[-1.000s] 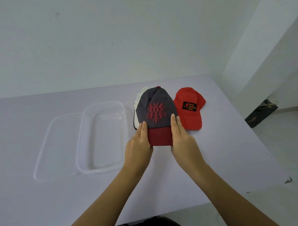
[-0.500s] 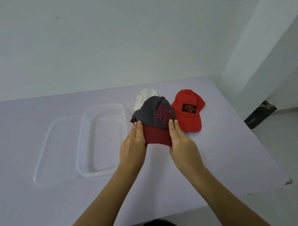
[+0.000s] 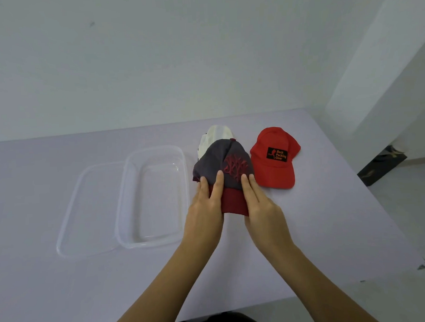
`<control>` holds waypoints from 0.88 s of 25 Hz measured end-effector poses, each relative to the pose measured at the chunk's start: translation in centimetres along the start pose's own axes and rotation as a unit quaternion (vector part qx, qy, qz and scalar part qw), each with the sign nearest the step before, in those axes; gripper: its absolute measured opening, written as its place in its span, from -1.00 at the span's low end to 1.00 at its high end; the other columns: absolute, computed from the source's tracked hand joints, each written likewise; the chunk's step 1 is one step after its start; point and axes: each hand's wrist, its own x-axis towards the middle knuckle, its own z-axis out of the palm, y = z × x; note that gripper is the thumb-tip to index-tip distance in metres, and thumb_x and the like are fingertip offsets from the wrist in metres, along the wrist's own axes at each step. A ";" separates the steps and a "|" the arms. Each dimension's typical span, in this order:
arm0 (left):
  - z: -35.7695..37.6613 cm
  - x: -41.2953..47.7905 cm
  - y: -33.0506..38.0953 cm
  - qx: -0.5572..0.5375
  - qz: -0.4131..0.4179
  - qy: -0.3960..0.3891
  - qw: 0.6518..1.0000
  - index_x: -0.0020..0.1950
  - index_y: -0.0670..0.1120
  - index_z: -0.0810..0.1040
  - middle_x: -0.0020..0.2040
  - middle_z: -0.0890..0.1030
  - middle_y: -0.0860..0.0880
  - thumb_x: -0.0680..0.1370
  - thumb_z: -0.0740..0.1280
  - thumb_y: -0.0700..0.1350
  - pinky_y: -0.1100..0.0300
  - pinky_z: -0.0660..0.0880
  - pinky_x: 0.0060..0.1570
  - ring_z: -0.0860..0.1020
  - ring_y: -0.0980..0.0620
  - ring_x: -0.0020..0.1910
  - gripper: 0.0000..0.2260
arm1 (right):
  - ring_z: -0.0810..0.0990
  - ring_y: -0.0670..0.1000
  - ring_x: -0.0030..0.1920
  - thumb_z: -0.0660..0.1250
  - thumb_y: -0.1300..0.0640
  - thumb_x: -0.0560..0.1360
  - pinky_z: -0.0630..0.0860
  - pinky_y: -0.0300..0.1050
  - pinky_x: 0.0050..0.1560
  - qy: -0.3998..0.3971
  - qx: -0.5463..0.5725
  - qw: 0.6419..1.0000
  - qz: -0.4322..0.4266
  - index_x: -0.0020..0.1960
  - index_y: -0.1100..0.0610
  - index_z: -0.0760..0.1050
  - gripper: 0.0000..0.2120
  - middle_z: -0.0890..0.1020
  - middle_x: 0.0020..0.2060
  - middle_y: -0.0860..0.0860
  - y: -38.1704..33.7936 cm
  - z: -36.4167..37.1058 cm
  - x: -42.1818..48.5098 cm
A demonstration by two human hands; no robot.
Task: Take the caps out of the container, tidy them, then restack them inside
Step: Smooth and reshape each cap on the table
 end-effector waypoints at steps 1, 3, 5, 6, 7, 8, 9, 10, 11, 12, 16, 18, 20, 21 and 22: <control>0.0 -0.4 -0.1 -0.002 0.008 0.009 1.000 0.54 -0.04 0.06 0.42 0.31 -0.27 0.54 0.22 -0.31 -0.01 0.51 -0.09 0.56 -0.27 0.00 -0.38 | 0.61 0.24 0.10 0.49 0.43 0.25 0.62 0.04 -0.12 -0.001 0.030 0.999 0.016 0.38 0.33 0.31 -0.26 0.50 0.26 0.29 0.4 -0.3 0.1; 0.1 -0.7 -0.6 -0.031 0.020 0.027 0.999 0.51 -0.08 0.15 0.37 0.40 -0.29 0.47 0.28 -0.37 0.01 0.53 -0.27 0.59 -0.27 -0.20 -0.34 | 0.64 0.28 -0.02 0.46 0.42 0.29 0.61 0.07 -0.16 0.006 0.057 0.997 0.060 0.39 0.35 0.28 -0.28 0.59 0.12 0.30 1.5 -0.9 0.3; -0.1 -0.7 -0.7 -0.036 0.029 0.037 0.998 0.48 -0.15 0.22 0.32 0.47 -0.30 0.45 0.33 -0.34 0.01 0.55 -0.33 0.62 -0.26 -0.24 -0.37 | 0.62 0.25 -0.36 0.47 0.44 0.26 0.56 0.02 -0.41 0.002 0.041 0.996 0.075 0.35 0.41 0.31 -0.30 0.64 -0.23 0.28 1.9 -1.4 0.6; -0.2 -0.7 -0.5 -0.032 0.030 0.037 0.998 0.46 -0.21 0.27 0.28 0.51 -0.30 0.45 0.36 -0.30 0.02 0.56 -0.34 0.63 -0.25 -0.24 -0.41 | 0.57 0.21 -0.47 0.48 0.46 0.22 0.52 -0.03 -0.50 -0.002 0.026 0.997 0.075 0.32 0.43 0.34 -0.30 0.61 -0.36 0.25 1.8 -1.5 0.7; -0.3 -0.6 -0.2 -0.019 0.030 0.040 0.999 0.41 -0.27 0.33 0.22 0.55 -0.30 0.44 0.38 -0.25 0.03 0.56 -0.37 0.64 -0.24 -0.25 -0.45 | 0.54 0.17 -0.54 0.49 0.47 0.18 0.48 -0.06 -0.56 -0.001 0.010 0.997 0.072 0.29 0.45 0.37 -0.31 0.58 -0.43 0.22 1.7 -1.6 0.9; -0.2 -0.7 0.1 -0.001 0.034 0.045 0.998 0.35 -0.31 0.39 0.13 0.61 -0.29 0.44 0.40 -0.19 0.06 0.54 -0.43 0.65 -0.21 -0.31 -0.48 | 0.52 0.14 -0.57 0.51 0.47 0.16 0.46 -0.09 -0.59 0.002 -0.004 0.998 0.068 0.25 0.45 0.41 -0.32 0.57 -0.46 0.19 1.5 -1.7 1.1; 0.0 -0.8 0.4 0.019 0.042 0.050 0.998 0.29 -0.33 0.44 0.01 0.66 -0.28 0.42 0.42 -0.16 0.10 0.51 -0.51 0.63 -0.17 -0.41 -0.50 | 0.51 0.12 -0.58 0.52 0.46 0.15 0.46 -0.11 -0.59 0.007 -0.008 0.998 0.062 0.22 0.44 0.44 -0.34 0.58 -0.47 0.18 1.3 -1.7 1.2; 0.2 -1.0 0.5 0.034 0.054 0.059 0.996 0.25 -0.34 0.48 -0.12 0.68 -0.25 0.39 0.44 -0.16 0.16 0.47 -0.58 0.60 -0.12 -0.50 -0.52 | 0.53 0.12 -0.57 0.53 0.45 0.15 0.48 -0.10 -0.58 0.008 -0.002 0.999 0.054 0.19 0.44 0.47 -0.38 0.59 -0.47 0.18 1.1 -1.8 1.4; 0.4 -1.1 0.5 0.038 0.064 0.075 0.994 0.22 -0.34 0.51 -0.23 0.69 -0.20 0.36 0.44 -0.18 0.21 0.42 -0.62 0.55 -0.06 -0.58 -0.53 | 0.55 0.13 -0.55 0.52 0.44 0.17 0.53 -0.07 -0.54 0.006 0.013 0.999 0.049 0.18 0.42 0.49 -0.42 0.61 -0.45 0.19 0.8 -1.8 1.5; 0.6 -1.2 0.4 0.033 0.071 0.101 0.992 0.20 -0.34 0.52 -0.31 0.67 -0.14 0.33 0.42 -0.20 0.25 0.38 -0.64 0.51 -0.02 -0.62 -0.54 | 0.58 0.16 -0.50 0.50 0.42 0.22 0.58 -0.02 -0.47 -0.001 0.033 0.998 0.052 0.18 0.40 0.49 -0.46 0.64 -0.41 0.21 0.4 -1.8 1.4; 1.0 -1.4 -0.1 0.016 0.090 0.131 0.987 0.20 -0.36 0.52 -0.30 0.67 -0.15 0.31 0.45 -0.28 0.26 0.41 -0.60 0.53 -0.02 -0.57 -0.52 | 0.63 0.23 -0.31 0.40 0.38 0.37 0.62 0.07 -0.22 -0.017 0.079 0.994 0.074 0.27 0.33 0.45 -0.52 0.68 -0.23 0.24 0.0 -1.8 0.9; 1.5 -1.6 -0.3 0.053 0.096 0.123 0.986 0.18 -0.37 0.53 -0.26 0.68 -0.20 0.22 0.56 -0.35 0.25 0.43 -0.60 0.56 -0.05 -0.55 -0.45 | 0.63 0.24 -0.30 0.40 0.37 0.37 0.59 0.08 -0.25 -0.029 0.059 0.995 0.070 0.30 0.35 0.41 -0.50 0.66 -0.24 0.26 0.5 -1.9 1.0; 1.6 -1.6 -0.6 0.065 0.106 0.121 0.985 0.15 -0.36 0.54 -0.22 0.68 -0.22 0.18 0.58 -0.37 0.23 0.47 -0.57 0.59 -0.06 -0.51 -0.44 | 0.61 0.23 -0.38 0.45 0.36 0.33 0.57 0.06 -0.36 -0.049 0.042 0.996 0.062 0.30 0.39 0.39 -0.44 0.63 -0.30 0.27 0.5 -2.0 1.1; 1.5 -1.6 -0.8 0.056 0.114 0.128 0.984 0.13 -0.35 0.55 -0.21 0.69 -0.21 0.20 0.57 -0.37 0.22 0.49 -0.54 0.60 -0.07 -0.49 -0.48 | 0.59 0.22 -0.44 0.48 0.38 0.29 0.55 0.03 -0.44 -0.051 0.035 0.996 0.060 0.28 0.41 0.39 -0.41 0.62 -0.34 0.26 0.6 -1.8 1.0; 1.4 -1.5 -1.0 0.038 0.128 0.139 0.981 0.10 -0.33 0.56 -0.20 0.69 -0.20 0.24 0.55 -0.36 0.20 0.52 -0.51 0.62 -0.08 -0.45 -0.55 | 0.57 0.20 -0.48 0.49 0.41 0.26 0.52 0.01 -0.50 -0.051 0.031 0.996 0.064 0.27 0.41 0.40 -0.39 0.60 -0.39 0.25 0.7 -1.6 0.9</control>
